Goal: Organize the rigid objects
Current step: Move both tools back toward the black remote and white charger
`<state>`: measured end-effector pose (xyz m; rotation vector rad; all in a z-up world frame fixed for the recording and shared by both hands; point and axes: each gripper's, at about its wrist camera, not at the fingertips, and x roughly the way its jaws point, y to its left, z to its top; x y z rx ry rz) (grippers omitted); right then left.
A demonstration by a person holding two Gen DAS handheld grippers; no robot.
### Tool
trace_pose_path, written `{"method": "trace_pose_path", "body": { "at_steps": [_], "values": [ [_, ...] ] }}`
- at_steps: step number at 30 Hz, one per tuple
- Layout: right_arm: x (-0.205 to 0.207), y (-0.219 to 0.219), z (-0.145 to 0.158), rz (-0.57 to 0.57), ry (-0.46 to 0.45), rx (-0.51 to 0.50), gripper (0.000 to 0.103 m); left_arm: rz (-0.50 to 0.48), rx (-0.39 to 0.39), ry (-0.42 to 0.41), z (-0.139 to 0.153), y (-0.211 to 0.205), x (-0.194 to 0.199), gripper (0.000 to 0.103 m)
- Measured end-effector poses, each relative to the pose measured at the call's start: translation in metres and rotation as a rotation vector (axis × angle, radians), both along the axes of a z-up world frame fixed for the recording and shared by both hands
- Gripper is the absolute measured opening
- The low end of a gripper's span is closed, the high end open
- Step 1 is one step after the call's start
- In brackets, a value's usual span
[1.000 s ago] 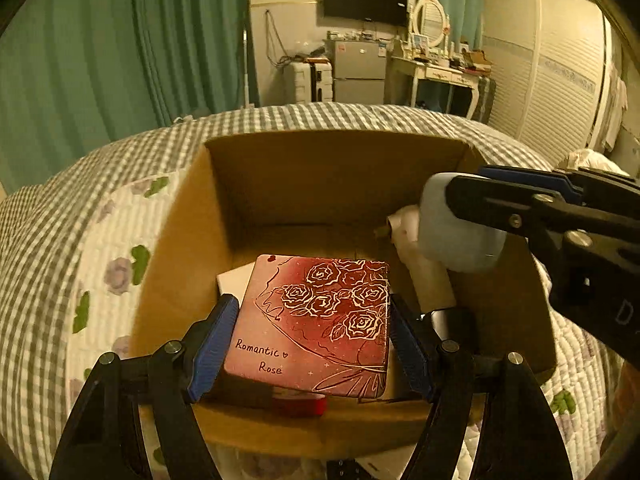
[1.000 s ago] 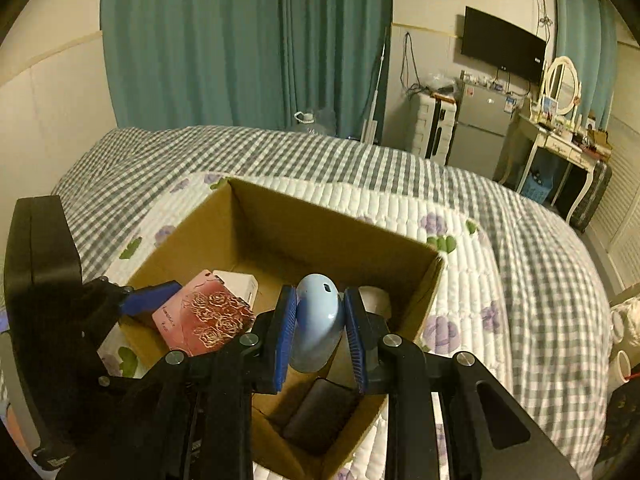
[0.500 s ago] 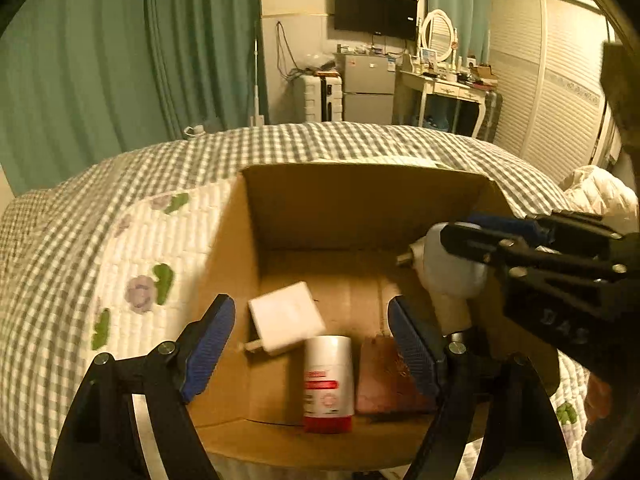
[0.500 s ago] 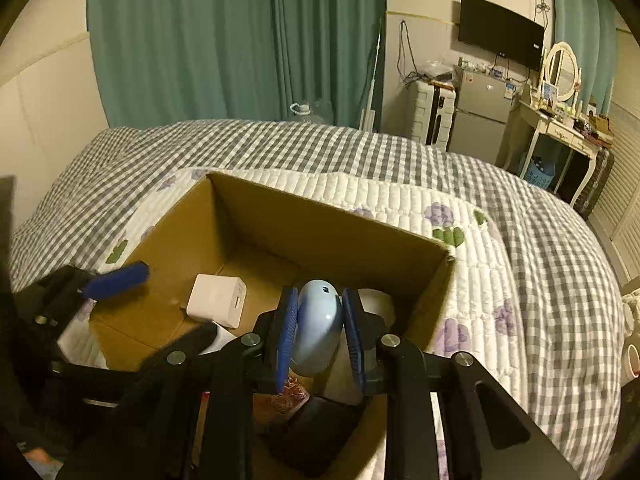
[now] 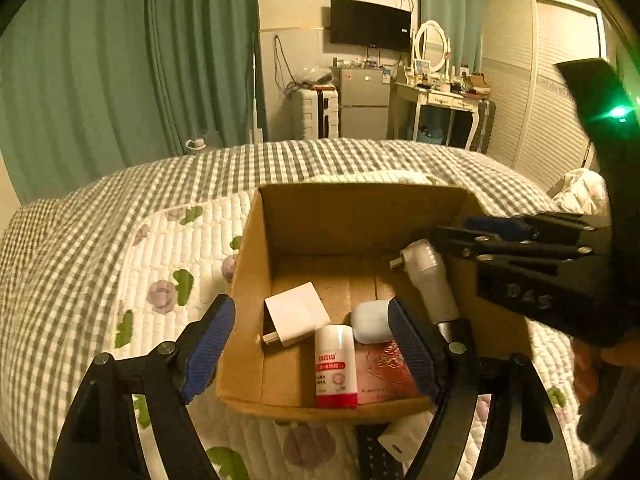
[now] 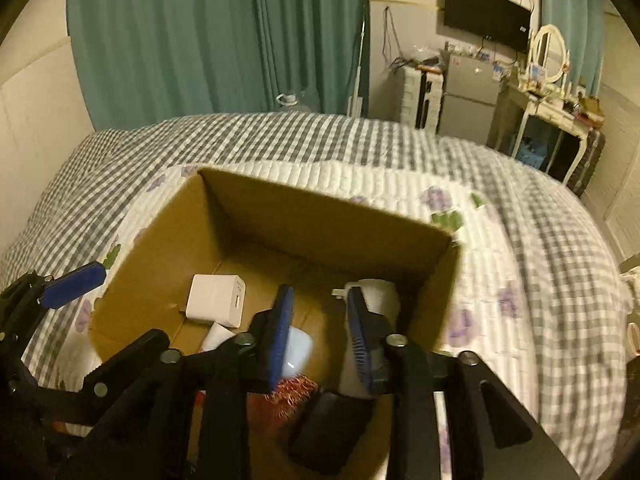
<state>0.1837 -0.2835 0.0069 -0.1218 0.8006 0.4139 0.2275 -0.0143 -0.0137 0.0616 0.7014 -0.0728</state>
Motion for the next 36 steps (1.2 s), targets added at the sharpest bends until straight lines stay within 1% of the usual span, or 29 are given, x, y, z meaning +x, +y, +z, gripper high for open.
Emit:
{"method": "trace_pose_path", "body": {
  "at_steps": [1,3,4,5,6,7,9,10,12,15,18,19,21,22,26,29,32,34,36],
  "values": [
    [-0.005,-0.003,0.008,-0.004,-0.012,-0.002,0.044,0.005,-0.004,-0.006,0.008,0.001,-0.007,0.081],
    [-0.021,-0.013,0.031,-0.014,-0.05,-0.007,0.049,0.009,-0.015,-0.016,0.021,0.002,-0.017,0.082],
    [-0.028,-0.016,0.038,-0.017,-0.06,-0.01,0.055,0.011,-0.025,-0.028,0.031,0.002,-0.026,0.084],
    [-0.04,-0.021,0.05,-0.022,-0.075,-0.014,0.06,0.012,-0.028,-0.037,0.039,0.002,-0.032,0.09],
    [-0.048,-0.024,0.058,-0.024,-0.084,-0.015,0.071,0.015,-0.029,-0.05,0.046,0.002,-0.04,0.094],
    [-0.058,-0.028,0.067,-0.027,-0.099,-0.014,0.081,0.022,-0.024,-0.069,0.057,0.001,-0.051,0.096],
    [-0.079,-0.036,0.085,-0.016,-0.117,-0.001,0.085,0.028,-0.019,-0.087,0.069,0.0,-0.066,0.102],
    [-0.087,-0.039,0.093,-0.011,-0.121,0.005,0.089,0.027,-0.019,-0.093,0.076,-0.001,-0.075,0.103],
    [-0.106,-0.047,0.107,-0.011,-0.126,0.004,0.094,0.022,-0.016,-0.109,0.086,-0.001,-0.092,0.103],
    [-0.134,-0.053,0.121,-0.014,-0.152,-0.012,0.097,0.024,-0.001,-0.13,0.097,-0.002,-0.114,0.103],
    [-0.159,-0.058,0.13,-0.022,-0.178,-0.022,0.102,0.022,-0.001,-0.141,0.101,0.0,-0.131,0.103],
    [-0.166,-0.06,0.131,-0.024,-0.183,-0.02,0.103,0.03,0.0,-0.147,0.101,0.002,-0.137,0.103],
    [-0.18,-0.063,0.128,-0.025,-0.186,-0.006,0.103,0.043,-0.003,-0.145,0.098,0.005,-0.144,0.103],
    [-0.183,-0.064,0.126,-0.025,-0.182,0.001,0.103,0.054,-0.018,-0.136,0.093,0.008,-0.147,0.103],
    [-0.192,-0.068,0.106,-0.018,-0.133,0.034,0.103,0.088,-0.056,-0.093,0.068,0.016,-0.15,0.103],
    [-0.191,-0.066,0.084,-0.009,-0.098,0.027,0.103,0.119,-0.059,-0.057,0.043,0.019,-0.147,0.103],
    [-0.187,-0.06,0.054,0.01,-0.068,0.013,0.103,0.164,-0.03,-0.043,0.018,0.019,-0.145,0.103],
    [-0.183,-0.057,0.036,0.014,-0.055,0.005,0.103,0.175,-0.038,-0.012,0.0,0.02,-0.14,0.103],
    [-0.174,-0.054,0.015,0.013,-0.019,0.014,0.103,0.184,-0.052,0.029,-0.021,0.021,-0.134,0.103]
  ]
}}
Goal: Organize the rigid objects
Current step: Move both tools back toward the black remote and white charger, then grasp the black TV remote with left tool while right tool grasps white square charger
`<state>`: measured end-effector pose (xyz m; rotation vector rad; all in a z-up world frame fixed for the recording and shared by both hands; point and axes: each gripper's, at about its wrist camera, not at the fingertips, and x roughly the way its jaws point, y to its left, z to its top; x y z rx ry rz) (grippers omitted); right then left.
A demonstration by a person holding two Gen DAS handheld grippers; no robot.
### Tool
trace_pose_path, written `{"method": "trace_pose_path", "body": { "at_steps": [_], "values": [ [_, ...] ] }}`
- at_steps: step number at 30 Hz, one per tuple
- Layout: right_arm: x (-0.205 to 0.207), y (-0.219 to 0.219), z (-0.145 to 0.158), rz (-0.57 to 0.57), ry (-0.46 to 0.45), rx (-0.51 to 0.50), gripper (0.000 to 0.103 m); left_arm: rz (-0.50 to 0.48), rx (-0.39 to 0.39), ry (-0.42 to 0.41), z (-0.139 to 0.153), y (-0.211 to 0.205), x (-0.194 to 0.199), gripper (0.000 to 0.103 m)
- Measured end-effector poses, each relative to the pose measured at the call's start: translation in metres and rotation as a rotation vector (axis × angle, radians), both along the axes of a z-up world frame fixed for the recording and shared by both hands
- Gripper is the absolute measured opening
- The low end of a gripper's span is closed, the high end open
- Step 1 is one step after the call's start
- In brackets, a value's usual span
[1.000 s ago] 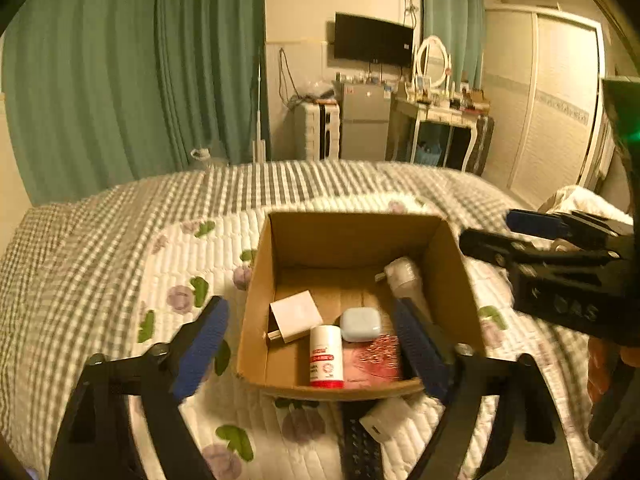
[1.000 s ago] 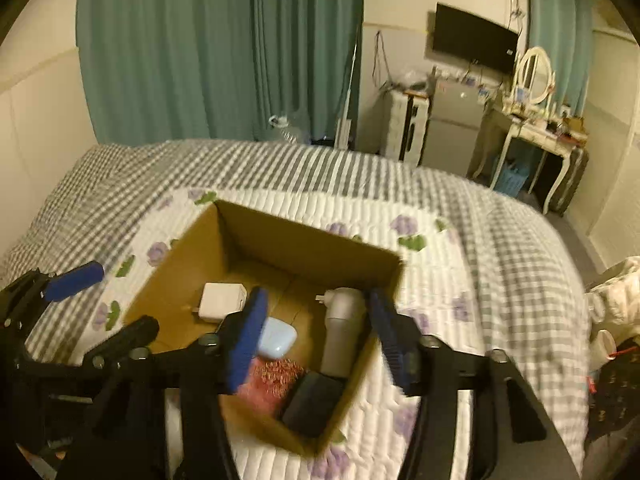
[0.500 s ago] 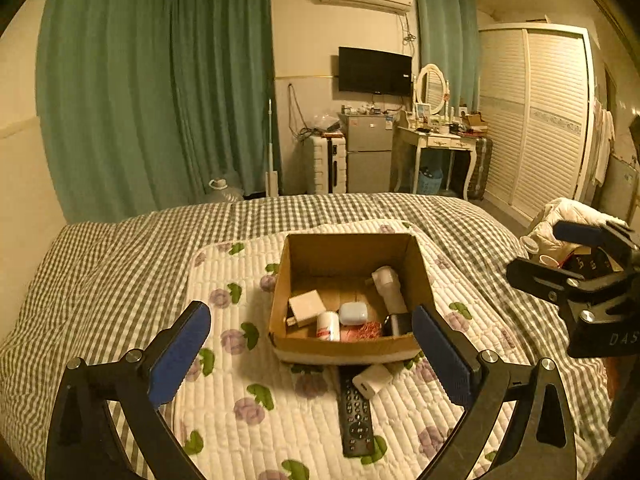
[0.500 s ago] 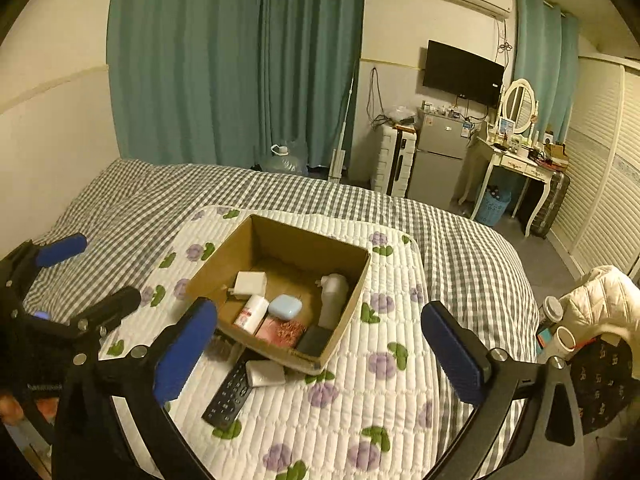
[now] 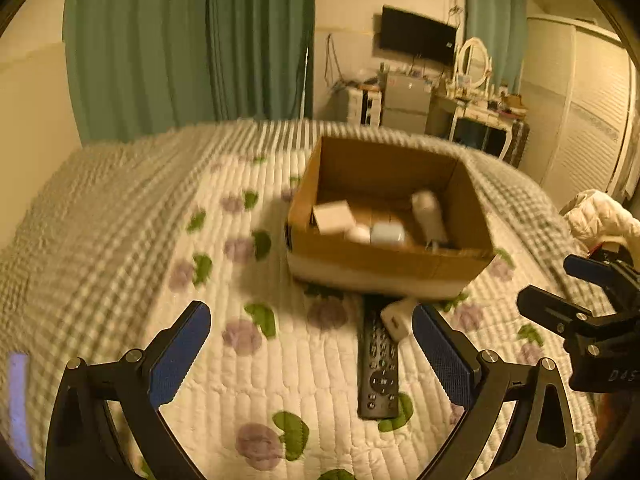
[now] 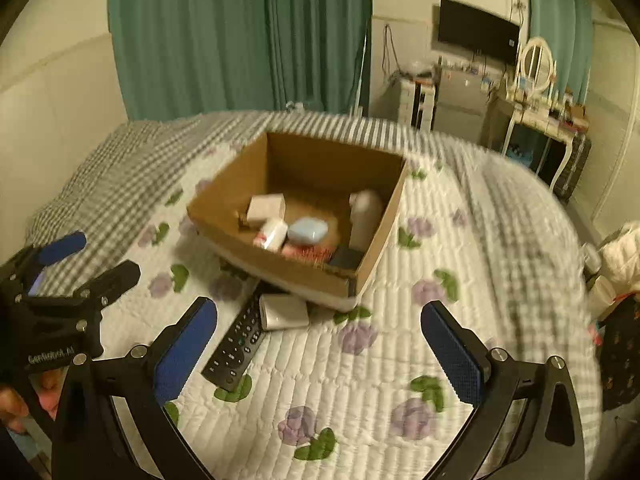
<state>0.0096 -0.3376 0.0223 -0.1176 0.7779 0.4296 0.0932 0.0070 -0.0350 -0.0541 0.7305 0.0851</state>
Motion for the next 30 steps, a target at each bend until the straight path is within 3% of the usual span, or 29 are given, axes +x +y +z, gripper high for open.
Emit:
{"method": "trace_pose_path", "body": {
  "at_steps": [6,10,19,20,21,23,25,26,27,30],
  "values": [
    [0.021,0.005,-0.053,-0.02,0.075,-0.02,0.103,-0.018,-0.012,0.082,-0.049,-0.011,0.016,0.103],
    [0.032,0.004,-0.07,-0.026,0.081,-0.056,0.102,-0.053,-0.004,0.139,-0.082,-0.028,0.029,0.103],
    [0.049,-0.016,-0.094,-0.102,0.131,-0.06,0.102,-0.116,0.043,0.186,-0.11,-0.061,0.054,0.101],
    [0.05,-0.016,-0.097,-0.106,0.135,-0.063,0.102,-0.123,0.054,0.184,-0.11,-0.064,0.056,0.095],
    [0.051,-0.017,-0.098,-0.108,0.136,-0.066,0.102,-0.133,0.071,0.182,-0.111,-0.066,0.057,0.078],
    [0.053,-0.018,-0.102,-0.114,0.144,-0.065,0.102,-0.163,0.114,0.208,-0.116,-0.072,0.062,0.06],
    [0.054,-0.02,-0.105,-0.123,0.153,-0.064,0.102,-0.183,0.123,0.229,-0.12,-0.073,0.065,0.058],
    [0.054,-0.02,-0.107,-0.124,0.156,-0.064,0.102,-0.189,0.107,0.227,-0.118,-0.071,0.064,0.053],
    [0.054,-0.02,-0.108,-0.123,0.159,-0.065,0.102,-0.191,0.096,0.229,-0.117,-0.069,0.063,0.041],
    [0.052,-0.017,-0.109,-0.113,0.153,-0.077,0.102,-0.203,0.065,0.234,-0.111,-0.06,0.056,0.041]
  ]
}}
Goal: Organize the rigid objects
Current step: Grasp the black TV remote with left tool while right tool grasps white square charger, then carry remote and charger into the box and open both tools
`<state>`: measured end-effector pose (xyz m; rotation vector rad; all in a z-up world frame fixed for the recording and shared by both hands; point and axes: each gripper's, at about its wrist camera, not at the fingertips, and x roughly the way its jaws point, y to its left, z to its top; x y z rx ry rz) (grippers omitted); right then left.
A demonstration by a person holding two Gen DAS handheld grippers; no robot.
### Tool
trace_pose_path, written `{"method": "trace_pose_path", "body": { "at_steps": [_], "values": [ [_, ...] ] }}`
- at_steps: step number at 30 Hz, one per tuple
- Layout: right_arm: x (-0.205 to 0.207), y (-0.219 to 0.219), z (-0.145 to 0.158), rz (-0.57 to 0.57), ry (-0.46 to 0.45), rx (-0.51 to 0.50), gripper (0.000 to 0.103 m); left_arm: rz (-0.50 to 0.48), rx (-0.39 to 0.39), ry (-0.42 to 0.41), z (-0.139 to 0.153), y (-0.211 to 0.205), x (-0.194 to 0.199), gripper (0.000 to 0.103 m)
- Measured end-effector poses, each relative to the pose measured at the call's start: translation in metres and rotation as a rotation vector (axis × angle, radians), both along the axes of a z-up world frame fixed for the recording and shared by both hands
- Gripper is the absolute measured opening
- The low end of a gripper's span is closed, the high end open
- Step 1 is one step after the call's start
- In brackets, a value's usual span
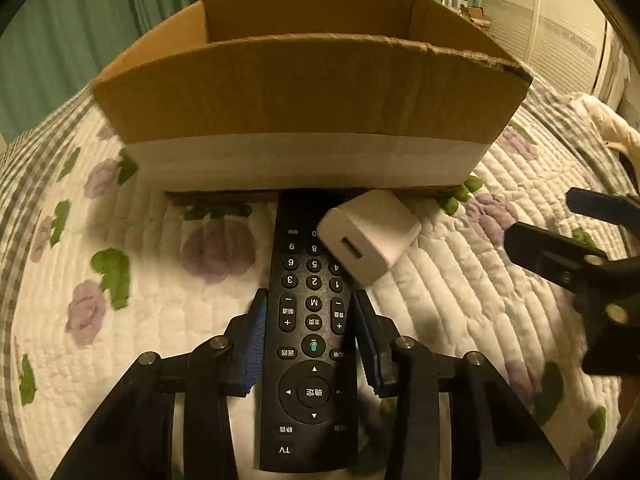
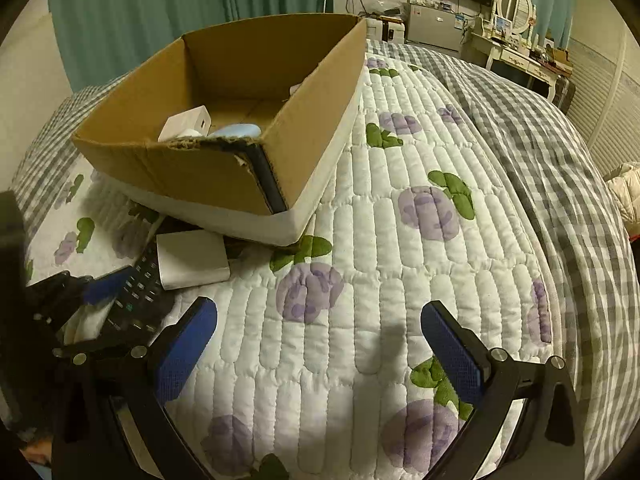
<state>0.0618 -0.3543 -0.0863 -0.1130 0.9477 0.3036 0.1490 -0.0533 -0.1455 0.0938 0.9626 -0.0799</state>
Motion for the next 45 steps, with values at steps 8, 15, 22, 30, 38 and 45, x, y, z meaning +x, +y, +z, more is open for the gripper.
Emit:
{"method": "trace_pose_path", "body": {
  "at_steps": [8,15,22,30,38,45],
  "values": [
    [-0.006,0.022,0.0,0.067,-0.002,0.0,0.102,0.115,-0.051,-0.023,0.02,0.041,-0.023,0.041],
    [-0.01,0.063,-0.003,0.175,-0.009,-0.004,0.102,0.187,-0.059,-0.055,0.035,0.071,-0.018,0.041],
    [0.002,0.093,-0.025,0.17,0.023,-0.003,0.098,0.198,-0.048,-0.073,0.035,0.088,-0.001,0.041],
    [0.016,0.107,-0.045,0.085,0.055,0.023,0.072,0.187,-0.049,-0.06,0.027,0.093,0.001,0.041],
    [0.004,0.099,-0.042,0.079,0.038,0.017,0.065,0.184,-0.064,-0.053,0.026,0.092,-0.008,0.041],
    [-0.032,0.088,-0.026,0.111,0.027,-0.008,0.065,0.173,-0.085,-0.041,0.038,0.081,-0.031,0.041]
  ]
}}
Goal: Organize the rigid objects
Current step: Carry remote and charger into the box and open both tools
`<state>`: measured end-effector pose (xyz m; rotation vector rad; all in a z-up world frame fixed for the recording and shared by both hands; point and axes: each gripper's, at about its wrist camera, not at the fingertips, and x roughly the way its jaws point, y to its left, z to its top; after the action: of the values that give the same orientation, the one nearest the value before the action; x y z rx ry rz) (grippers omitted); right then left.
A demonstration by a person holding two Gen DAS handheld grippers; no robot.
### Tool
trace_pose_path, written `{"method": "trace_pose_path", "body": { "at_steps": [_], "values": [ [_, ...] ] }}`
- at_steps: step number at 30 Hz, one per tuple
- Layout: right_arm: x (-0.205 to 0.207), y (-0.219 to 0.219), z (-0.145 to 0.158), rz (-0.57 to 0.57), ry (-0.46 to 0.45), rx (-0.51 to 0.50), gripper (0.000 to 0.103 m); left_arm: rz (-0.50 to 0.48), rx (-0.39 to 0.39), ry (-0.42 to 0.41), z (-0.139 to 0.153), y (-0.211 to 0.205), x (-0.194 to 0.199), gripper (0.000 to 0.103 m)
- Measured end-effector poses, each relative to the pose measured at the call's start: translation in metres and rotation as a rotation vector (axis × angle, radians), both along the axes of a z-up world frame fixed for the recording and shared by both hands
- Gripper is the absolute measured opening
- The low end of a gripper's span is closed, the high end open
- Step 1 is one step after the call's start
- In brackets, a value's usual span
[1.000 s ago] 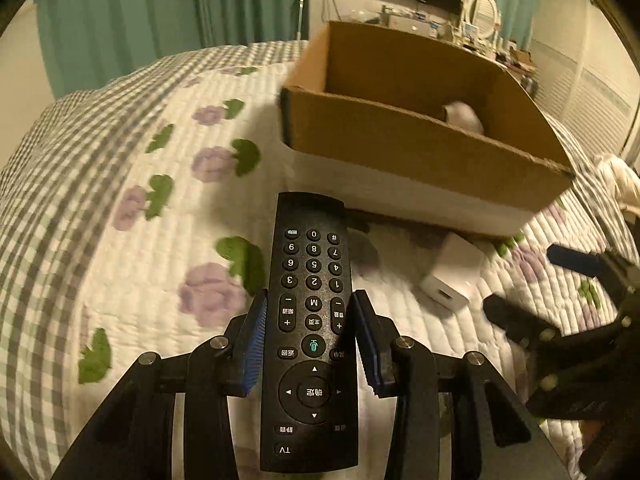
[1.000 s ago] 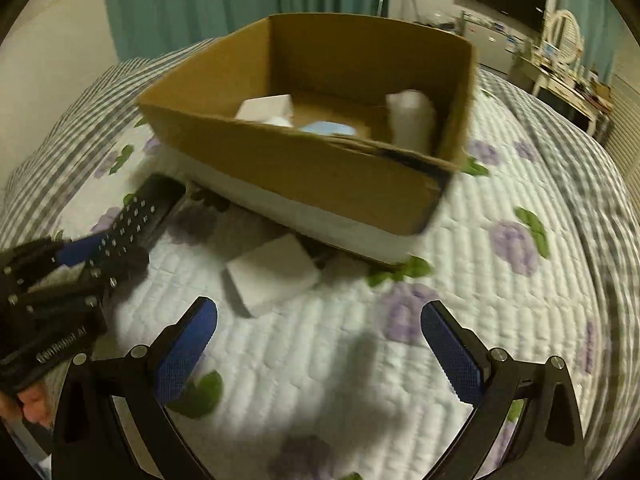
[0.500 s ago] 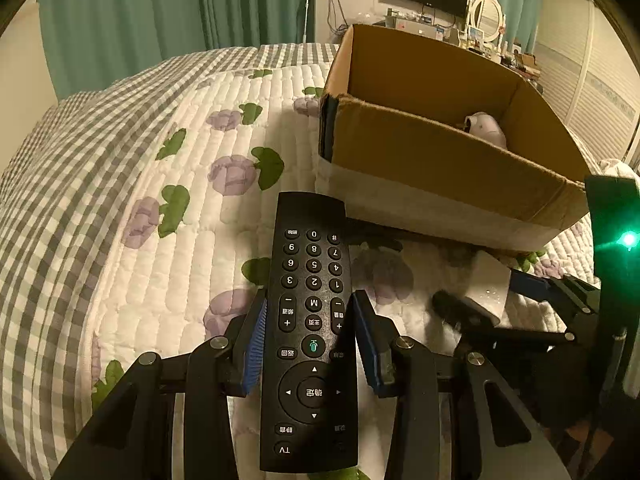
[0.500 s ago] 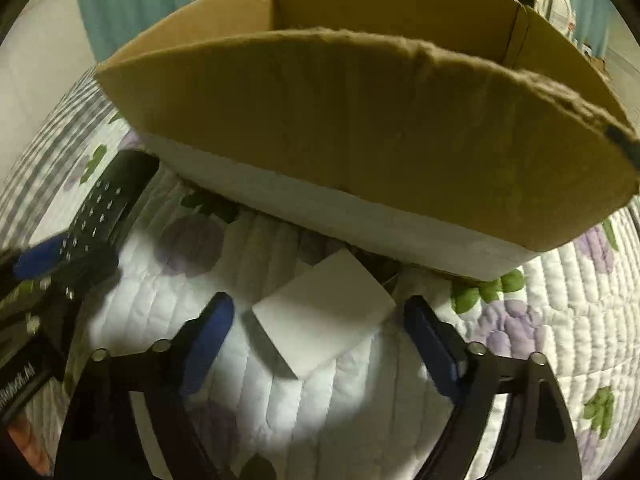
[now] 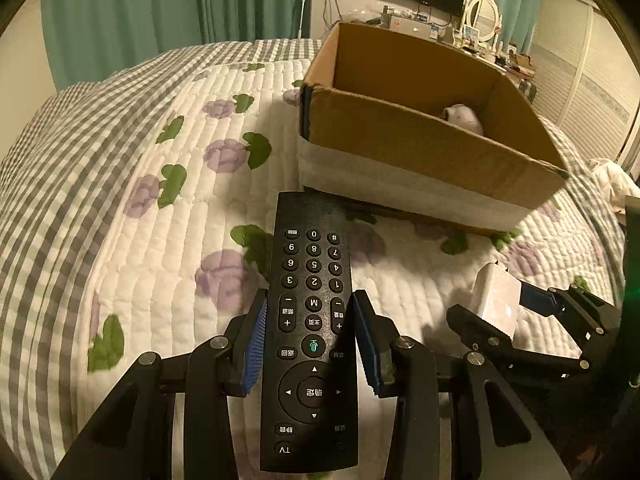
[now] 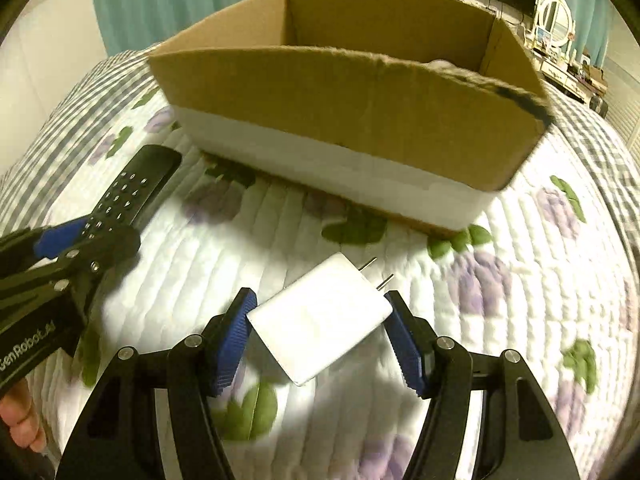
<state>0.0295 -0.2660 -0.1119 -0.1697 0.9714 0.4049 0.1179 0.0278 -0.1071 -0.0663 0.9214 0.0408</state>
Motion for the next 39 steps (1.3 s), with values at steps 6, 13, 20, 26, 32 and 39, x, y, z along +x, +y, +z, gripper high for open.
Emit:
{"method": "trace_pose_path", "body": {
  "at_steps": [6,13,20,26,32,39],
  "values": [
    [-0.026,-0.02,0.034,-0.025,-0.034,0.023,0.065,-0.017,-0.004,-0.019,0.024,-0.006,-0.019,0.041],
    [-0.049,-0.029,0.076,-0.035,-0.123,0.018,0.065,-0.024,-0.014,-0.085,0.061,-0.014,-0.038,0.041],
    [-0.068,-0.04,0.121,-0.03,-0.2,0.011,0.065,-0.045,-0.035,-0.143,0.101,-0.021,-0.047,0.041],
    [-0.067,-0.043,0.161,-0.026,-0.25,0.035,0.065,-0.068,-0.031,-0.193,0.132,-0.026,-0.045,0.041],
    [-0.052,-0.042,0.197,-0.012,-0.303,0.058,0.065,-0.082,-0.033,-0.217,0.15,-0.029,-0.029,0.041],
    [-0.02,-0.036,0.22,0.009,-0.351,0.055,0.065,-0.106,-0.024,-0.231,0.159,-0.036,0.007,0.041]
  ]
}}
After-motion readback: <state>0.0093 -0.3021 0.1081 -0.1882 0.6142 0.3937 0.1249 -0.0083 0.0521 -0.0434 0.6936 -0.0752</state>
